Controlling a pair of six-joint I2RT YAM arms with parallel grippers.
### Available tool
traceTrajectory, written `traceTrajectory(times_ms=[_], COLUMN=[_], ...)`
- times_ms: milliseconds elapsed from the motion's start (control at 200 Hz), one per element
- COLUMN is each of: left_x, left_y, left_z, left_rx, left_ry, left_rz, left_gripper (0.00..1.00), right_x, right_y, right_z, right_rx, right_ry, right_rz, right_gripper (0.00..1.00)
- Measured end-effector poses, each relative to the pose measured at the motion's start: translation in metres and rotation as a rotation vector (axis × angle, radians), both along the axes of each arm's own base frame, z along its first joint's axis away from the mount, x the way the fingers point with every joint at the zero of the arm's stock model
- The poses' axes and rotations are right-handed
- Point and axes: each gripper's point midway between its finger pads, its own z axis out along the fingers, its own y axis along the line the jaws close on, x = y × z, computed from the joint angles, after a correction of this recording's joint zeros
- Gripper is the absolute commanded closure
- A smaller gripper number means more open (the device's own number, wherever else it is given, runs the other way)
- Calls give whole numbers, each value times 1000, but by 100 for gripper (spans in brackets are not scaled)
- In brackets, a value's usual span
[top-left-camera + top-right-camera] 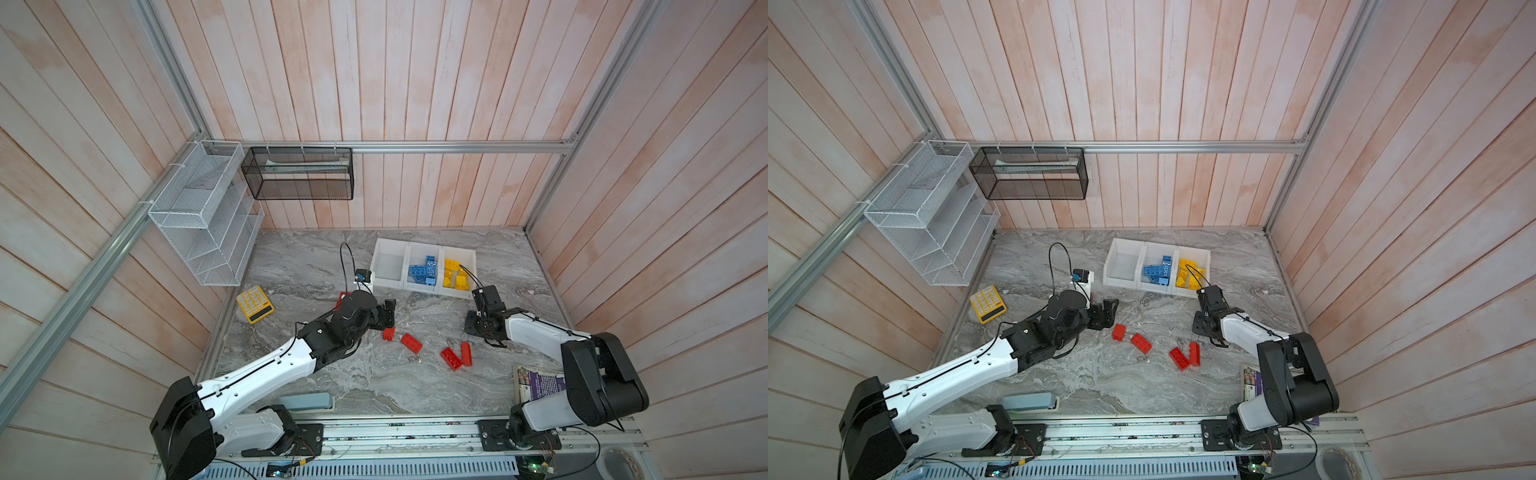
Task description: Sort the legos into containers by color
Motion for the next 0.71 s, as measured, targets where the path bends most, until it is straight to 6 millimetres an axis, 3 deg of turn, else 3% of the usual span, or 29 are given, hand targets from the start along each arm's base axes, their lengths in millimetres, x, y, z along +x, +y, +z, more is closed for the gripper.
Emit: traceTrajectory(times_ms=[185, 395, 560, 705], left_x=[-5, -16, -23, -27], left_y=[10, 23, 29, 30], left_z=[-20, -41, -53, -61], left_rx=[41, 69, 86, 100], left_ry=[30, 74, 107, 134], left_rz=[18, 28, 29, 19], left_gripper=[10, 10, 10, 11], right_x=[9, 33, 68, 102], right_y=[16, 54, 87, 109], right_z=[23, 79, 132, 148], right_rx=[15, 92, 184, 213], right_ry=[-34, -139, -227, -249], right_rz=[37, 133, 204, 247], right_gripper=[68, 67, 67, 67])
